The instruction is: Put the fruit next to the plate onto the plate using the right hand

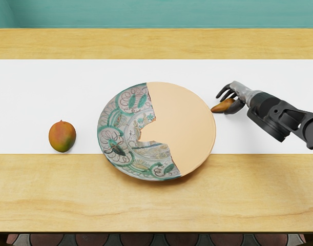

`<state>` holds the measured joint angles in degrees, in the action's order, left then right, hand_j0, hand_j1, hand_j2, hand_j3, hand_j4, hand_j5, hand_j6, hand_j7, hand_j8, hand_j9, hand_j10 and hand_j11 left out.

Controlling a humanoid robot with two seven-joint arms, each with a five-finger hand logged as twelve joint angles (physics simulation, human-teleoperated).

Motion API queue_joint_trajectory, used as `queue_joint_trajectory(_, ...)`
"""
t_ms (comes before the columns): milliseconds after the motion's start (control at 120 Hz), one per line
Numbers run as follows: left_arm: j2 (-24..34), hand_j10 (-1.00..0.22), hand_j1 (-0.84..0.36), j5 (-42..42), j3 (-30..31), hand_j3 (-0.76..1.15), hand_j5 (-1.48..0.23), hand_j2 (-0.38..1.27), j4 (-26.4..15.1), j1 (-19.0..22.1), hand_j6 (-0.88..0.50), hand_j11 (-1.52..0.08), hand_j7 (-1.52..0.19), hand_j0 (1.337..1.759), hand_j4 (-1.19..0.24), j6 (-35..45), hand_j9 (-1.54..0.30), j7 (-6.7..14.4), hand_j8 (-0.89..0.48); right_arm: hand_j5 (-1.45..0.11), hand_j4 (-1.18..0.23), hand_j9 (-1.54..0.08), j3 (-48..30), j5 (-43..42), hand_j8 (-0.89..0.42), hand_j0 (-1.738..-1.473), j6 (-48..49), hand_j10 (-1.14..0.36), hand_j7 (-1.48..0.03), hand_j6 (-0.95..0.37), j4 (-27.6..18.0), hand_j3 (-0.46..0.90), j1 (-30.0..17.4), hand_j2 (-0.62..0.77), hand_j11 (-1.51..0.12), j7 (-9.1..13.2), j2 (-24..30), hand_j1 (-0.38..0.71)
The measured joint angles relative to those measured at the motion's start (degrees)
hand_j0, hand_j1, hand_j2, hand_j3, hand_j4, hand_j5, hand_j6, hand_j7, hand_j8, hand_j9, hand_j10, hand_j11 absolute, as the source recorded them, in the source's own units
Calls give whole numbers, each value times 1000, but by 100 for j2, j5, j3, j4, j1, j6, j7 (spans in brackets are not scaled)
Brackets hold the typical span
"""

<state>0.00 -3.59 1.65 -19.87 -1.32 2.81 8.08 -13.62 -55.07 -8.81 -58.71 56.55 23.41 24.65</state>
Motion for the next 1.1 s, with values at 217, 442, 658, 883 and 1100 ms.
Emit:
queue_joint_trajectory(217, 0, 0, 349, 0, 2, 0, 0, 0, 0, 0, 0, 0, 0, 1658, 0, 0, 0, 0, 0, -791, -600, -803, -45, 96, -410, -1653, 70, -522, -784, -565, -3, 0, 4, 43, -809, -1, 37, 298)
queue_joint_trajectory(442, 0, 0, 349, 0, 5, 0, 0, 0, -1, 0, 0, 0, 0, 1658, 0, 0, 0, 0, 0, -850, -640, -861, -94, 355, -467, -1656, 279, -577, -839, -600, -67, 1, 79, 185, -872, -9, 217, 294)
queue_joint_trajectory(658, 0, 0, 349, 0, 9, 0, 0, 0, 0, 0, 0, 0, 0, 1658, 0, 0, 0, 0, 0, -880, -670, -891, -398, 571, -471, -1657, 645, -578, -874, -594, -137, 1, 143, 218, -908, -11, 523, 297)
queue_joint_trajectory(883, 0, 0, 349, -1, 9, 0, 0, 0, 0, 9, 0, 0, 0, 1658, 0, 0, 0, 0, 0, -897, -685, -913, -776, 887, -454, -1657, 1020, -563, -893, -577, -437, 1, 170, 225, -929, -10, 854, 302)
queue_joint_trajectory(1100, 0, 0, 349, 0, 9, 0, 0, 0, 0, 9, 0, 0, 0, 1658, 0, 0, 0, 0, 0, -906, -696, -920, -1048, 1169, -455, -1657, 1323, -563, -905, -576, -893, 0, 172, 221, -938, -10, 1139, 298)
